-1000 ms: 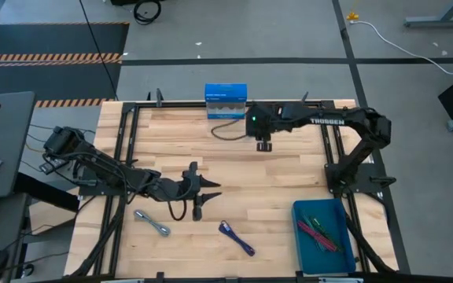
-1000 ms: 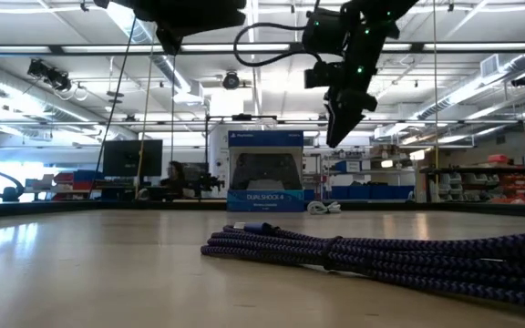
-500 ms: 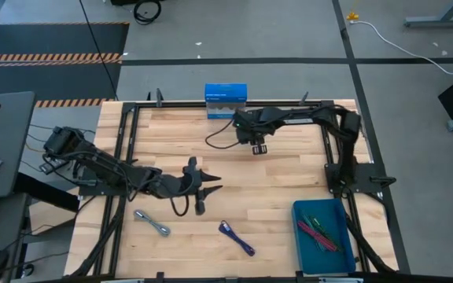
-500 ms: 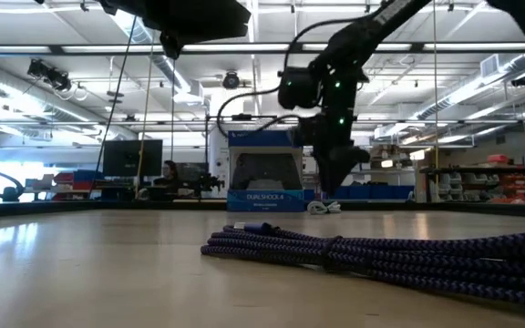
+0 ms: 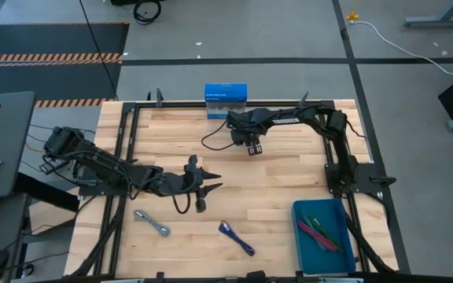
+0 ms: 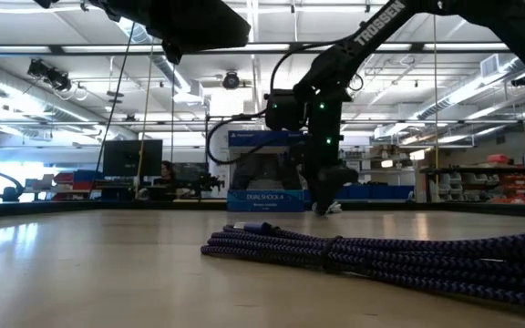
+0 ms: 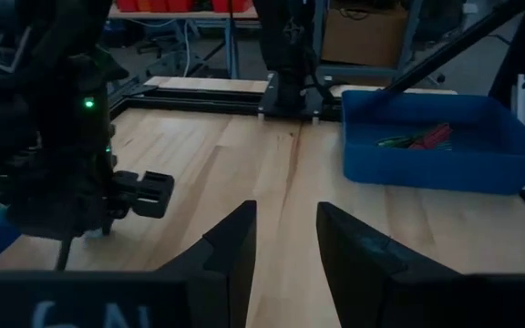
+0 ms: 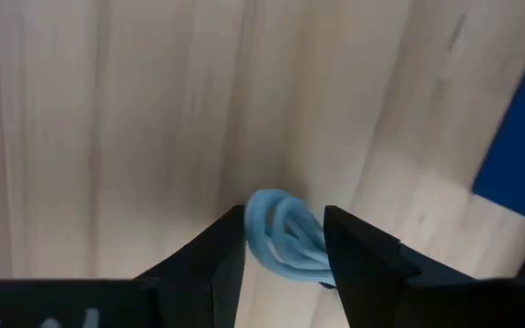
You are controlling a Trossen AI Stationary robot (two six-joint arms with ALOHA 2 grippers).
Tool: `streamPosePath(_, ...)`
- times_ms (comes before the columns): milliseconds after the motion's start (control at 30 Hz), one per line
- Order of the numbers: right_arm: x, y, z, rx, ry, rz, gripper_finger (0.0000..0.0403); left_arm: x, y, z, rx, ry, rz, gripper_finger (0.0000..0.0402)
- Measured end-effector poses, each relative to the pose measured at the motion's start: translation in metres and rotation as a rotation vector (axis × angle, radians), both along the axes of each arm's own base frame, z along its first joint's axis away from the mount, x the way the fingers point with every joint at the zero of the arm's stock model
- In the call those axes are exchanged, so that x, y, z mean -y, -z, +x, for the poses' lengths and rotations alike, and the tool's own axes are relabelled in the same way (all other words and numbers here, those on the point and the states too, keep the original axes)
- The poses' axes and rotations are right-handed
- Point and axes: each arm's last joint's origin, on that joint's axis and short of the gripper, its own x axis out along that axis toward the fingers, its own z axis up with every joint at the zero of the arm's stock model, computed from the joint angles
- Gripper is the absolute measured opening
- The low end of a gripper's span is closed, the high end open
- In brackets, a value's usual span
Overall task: Pick and place USB-C Cables
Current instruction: Put the light blue USB cable into the blue bin
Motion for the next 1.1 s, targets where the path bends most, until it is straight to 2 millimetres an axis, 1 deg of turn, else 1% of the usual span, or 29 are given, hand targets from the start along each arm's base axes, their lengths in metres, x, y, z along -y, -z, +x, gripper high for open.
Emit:
streamPosePath(133,0.0,0.001,0.001,0.007,0.008,0.004,0.0155,0.001,0.0,0.0,-0.002,0.019,-0.005,0.0125)
streamPosePath(233,-0.002,-0.003,0.0,0.023,0.021,0.002,0.0148,0.001,0.0,0.0,-0.002,0.021,-0.004,0.0125)
streamPosePath(300,-0.002,-0.005,0.001,0.034,0.025,-0.003,0.0139,-0.001,0.0,0.001,-0.001,0.016,-0.004,0.0125)
streamPosePath(467,-0.003,-0.006,-0.004,-0.005,0.038,0.008,0.011,-0.002,0.0,0.001,-0.001,0.013,-0.005,0.0125)
streamPosePath(567,-0.002,-0.006,-0.004,-0.008,0.045,0.002,0.0085,0.0,0.0,0.001,0.0,0.019,-0.006,0.0125)
streamPosePath(700,-0.002,-0.006,-0.007,-0.041,0.045,-0.015,0.0022,-0.001,0.0,0.001,-0.001,0.019,-0.006,0.0125)
streamPosePath(1000,-0.014,-0.006,-0.006,-0.087,0.031,-0.021,0.002,-0.001,0.0,0.001,-0.003,0.021,0.002,0.0125)
streamPosePath(1100,-0.024,-0.013,-0.005,-0.125,0.045,-0.011,0.0019,-0.001,0.0,0.001,-0.002,0.02,0.002,0.0125)
